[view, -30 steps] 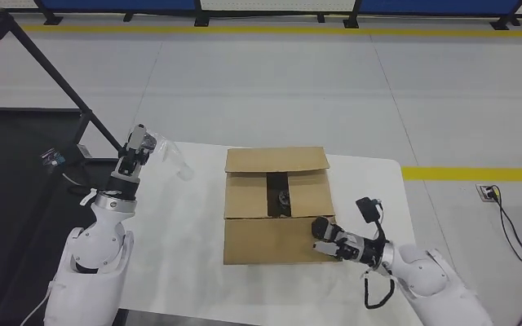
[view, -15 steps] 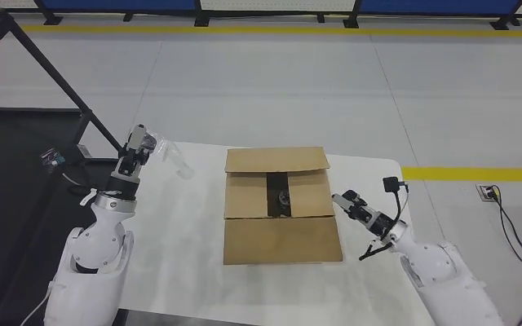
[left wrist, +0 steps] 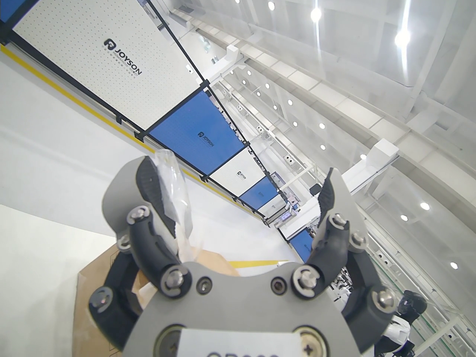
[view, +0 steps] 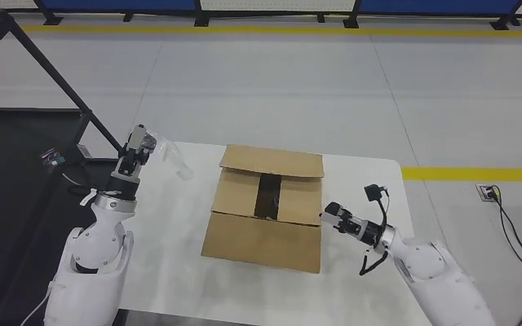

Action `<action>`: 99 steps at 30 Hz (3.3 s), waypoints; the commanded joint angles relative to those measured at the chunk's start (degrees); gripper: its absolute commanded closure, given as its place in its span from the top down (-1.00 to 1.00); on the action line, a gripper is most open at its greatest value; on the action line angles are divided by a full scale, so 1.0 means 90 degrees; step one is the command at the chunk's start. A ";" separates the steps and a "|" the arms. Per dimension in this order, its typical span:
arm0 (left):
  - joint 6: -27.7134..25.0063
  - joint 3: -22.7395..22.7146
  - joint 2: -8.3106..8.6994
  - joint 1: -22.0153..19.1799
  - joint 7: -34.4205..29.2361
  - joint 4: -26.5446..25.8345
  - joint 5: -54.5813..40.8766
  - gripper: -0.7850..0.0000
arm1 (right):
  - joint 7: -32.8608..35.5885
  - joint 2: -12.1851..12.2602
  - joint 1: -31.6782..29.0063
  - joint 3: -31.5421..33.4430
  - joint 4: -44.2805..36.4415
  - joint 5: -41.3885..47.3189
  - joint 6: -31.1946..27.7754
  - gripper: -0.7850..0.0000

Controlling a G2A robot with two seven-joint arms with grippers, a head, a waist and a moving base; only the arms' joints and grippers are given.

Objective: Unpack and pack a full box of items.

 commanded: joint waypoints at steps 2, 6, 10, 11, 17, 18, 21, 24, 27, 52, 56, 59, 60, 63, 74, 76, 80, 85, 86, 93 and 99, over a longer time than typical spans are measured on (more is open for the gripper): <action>0.0000 0.0000 0.0000 0.0000 0.0000 0.0000 0.0000 1.00 | -0.1077 -0.0050 -0.0205 0.0129 -0.0541 0.0094 0.0543 1.00; 0.0000 0.0000 0.0000 0.0000 0.0000 0.0000 0.0000 1.00 | -0.2012 -0.0114 -0.0458 0.0175 -0.1308 0.0250 0.1681 1.00; 0.0000 0.0000 0.0000 0.0000 0.0000 0.0000 0.0000 1.00 | -0.2012 -0.0114 -0.0458 0.0175 -0.1308 0.0250 0.1681 1.00; 0.0000 0.0000 0.0000 0.0000 0.0000 0.0000 0.0000 1.00 | -0.2012 -0.0114 -0.0458 0.0175 -0.1308 0.0250 0.1681 1.00; 0.0000 0.0000 0.0000 0.0000 0.0000 0.0000 0.0000 1.00 | -0.1974 -0.0140 -0.0493 0.0087 -0.1437 0.0268 0.1768 1.00; 0.0000 0.0000 0.0000 0.0000 0.0000 0.0000 0.0000 1.00 | -0.1966 -0.0166 -0.0500 0.0038 -0.1443 0.0459 0.1907 1.00; 0.0000 0.0000 0.0000 0.0000 0.0000 0.0000 0.0000 1.00 | -0.1534 -0.0227 -0.0270 -0.0086 -0.1354 0.0971 0.2450 1.00; 0.0000 0.0000 0.0000 0.0000 0.0000 0.0000 0.0000 1.00 | -0.1346 -0.0305 0.0001 -0.0234 -0.1052 0.1275 0.2577 1.00; 0.0000 0.0000 0.0000 0.0000 0.0000 0.0000 0.0000 1.00 | -0.1291 -0.0411 0.0291 -0.0444 -0.0698 0.1572 0.2663 1.00; 0.0000 0.0000 0.0000 0.0000 0.0000 0.0000 0.0000 1.00 | -0.3009 -0.1307 0.2576 -0.1692 0.1421 0.1198 0.1698 1.00; 0.0000 0.0000 0.0000 0.0000 0.0000 0.0000 0.0000 1.00 | -0.3009 -0.1307 0.2576 -0.1692 0.1421 0.1198 0.1698 1.00; 0.0000 0.0000 0.0000 0.0000 0.0000 0.0000 0.0000 1.00 | -0.3009 -0.1307 0.2576 -0.1692 0.1421 0.1198 0.1698 1.00; 0.0000 0.0000 0.0000 0.0000 0.0000 0.0000 0.0000 1.00 | -0.3009 -0.1307 0.2576 -0.1692 0.1421 0.1198 0.1698 1.00; 0.0000 0.0000 0.0000 0.0000 0.0000 0.0000 0.0000 1.00 | -0.2834 -0.1358 0.2587 -0.1740 0.1309 0.1359 0.1815 1.00; 0.0000 0.0000 0.0000 0.0000 0.0000 0.0000 0.0000 1.00 | -0.3899 -0.2323 0.4113 -0.2822 0.3655 0.1206 0.2560 1.00; 0.0000 0.0000 0.0000 0.0000 0.0000 0.0000 0.0000 1.00 | -0.3894 -0.2517 0.4287 -0.2912 0.4129 0.1387 0.2465 1.00; 0.0000 0.0000 0.0000 0.0000 0.0000 0.0000 0.0000 1.00 | -0.3802 -0.2835 0.4588 -0.2978 0.5056 0.1667 0.2357 1.00; 0.0000 0.0000 0.0000 0.0000 0.0000 0.0000 0.0000 1.00 | -0.3375 -0.3120 0.4826 -0.2978 0.5866 0.1895 0.2512 1.00; 0.0000 0.0000 0.0000 0.0000 0.0000 0.0000 0.0000 1.00 | -0.3376 -0.3158 0.4854 -0.2983 0.5965 0.1868 0.2438 1.00; 0.0000 0.0000 0.0000 0.0000 0.0000 0.0000 0.0000 1.00 | -0.3270 -0.3280 0.4895 -0.2744 0.6297 0.2135 0.1387 1.00; 0.0000 0.0000 0.0000 0.0000 0.0000 0.0000 0.0000 1.00 | -0.1267 -0.3215 0.4803 -0.2336 0.6104 0.2888 0.0322 1.00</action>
